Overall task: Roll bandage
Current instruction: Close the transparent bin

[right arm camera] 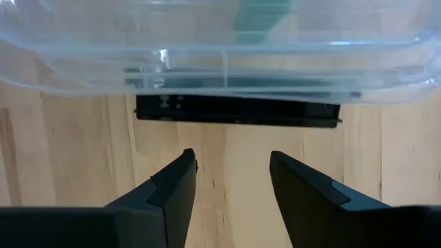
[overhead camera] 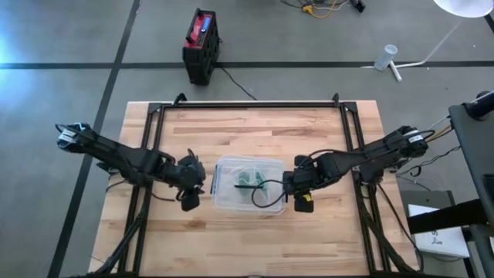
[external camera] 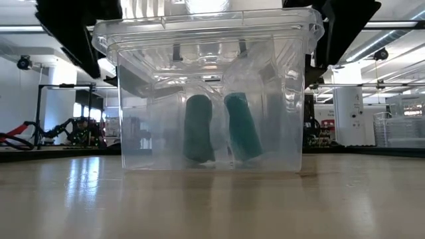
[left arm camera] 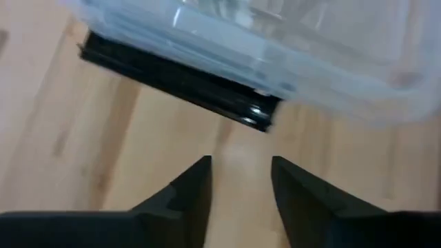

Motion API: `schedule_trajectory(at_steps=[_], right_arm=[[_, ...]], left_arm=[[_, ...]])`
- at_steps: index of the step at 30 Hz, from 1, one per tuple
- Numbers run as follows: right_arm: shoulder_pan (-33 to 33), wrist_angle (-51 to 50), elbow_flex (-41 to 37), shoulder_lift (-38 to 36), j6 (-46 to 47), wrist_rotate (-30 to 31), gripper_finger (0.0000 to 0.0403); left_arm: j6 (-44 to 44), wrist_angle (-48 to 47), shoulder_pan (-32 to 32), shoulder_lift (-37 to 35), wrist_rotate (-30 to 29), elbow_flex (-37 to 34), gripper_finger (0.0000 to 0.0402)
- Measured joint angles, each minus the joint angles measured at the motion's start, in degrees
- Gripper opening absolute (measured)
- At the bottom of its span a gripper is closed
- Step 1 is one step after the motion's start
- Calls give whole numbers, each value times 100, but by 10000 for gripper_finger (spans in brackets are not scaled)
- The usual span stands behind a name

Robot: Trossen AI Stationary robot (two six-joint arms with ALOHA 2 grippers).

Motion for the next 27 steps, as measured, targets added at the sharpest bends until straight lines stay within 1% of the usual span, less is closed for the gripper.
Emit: schedule_trajectory(at_steps=[6, 9, 11, 14, 23, 25, 27], right_arm=[[-47, 40, 97, 9, -23, 12, 179], [-95, 39, 173, 11, -29, 23, 179], [-130, 72, 219, 11, -19, 42, 179], [-168, 76, 258, 13, -9, 39, 179], [-319, 142, 391, 13, -31, 25, 179], [-375, 38, 391, 13, -21, 23, 179], [-400, -195, 391, 13, -10, 26, 179]], left_arm=[[1167, 490, 607, 142, 48, 228, 191], [1561, 525, 1036, 300, 358, 359, 204], [1783, 545, 1273, 395, 494, 440, 208], [2063, 505, 1451, 481, 577, 578, 206], [2524, 577, 1594, 649, 609, 1136, 194], [2581, 381, 1647, 692, 609, 1318, 194], [2583, -80, 1659, 701, 607, 1541, 197]])
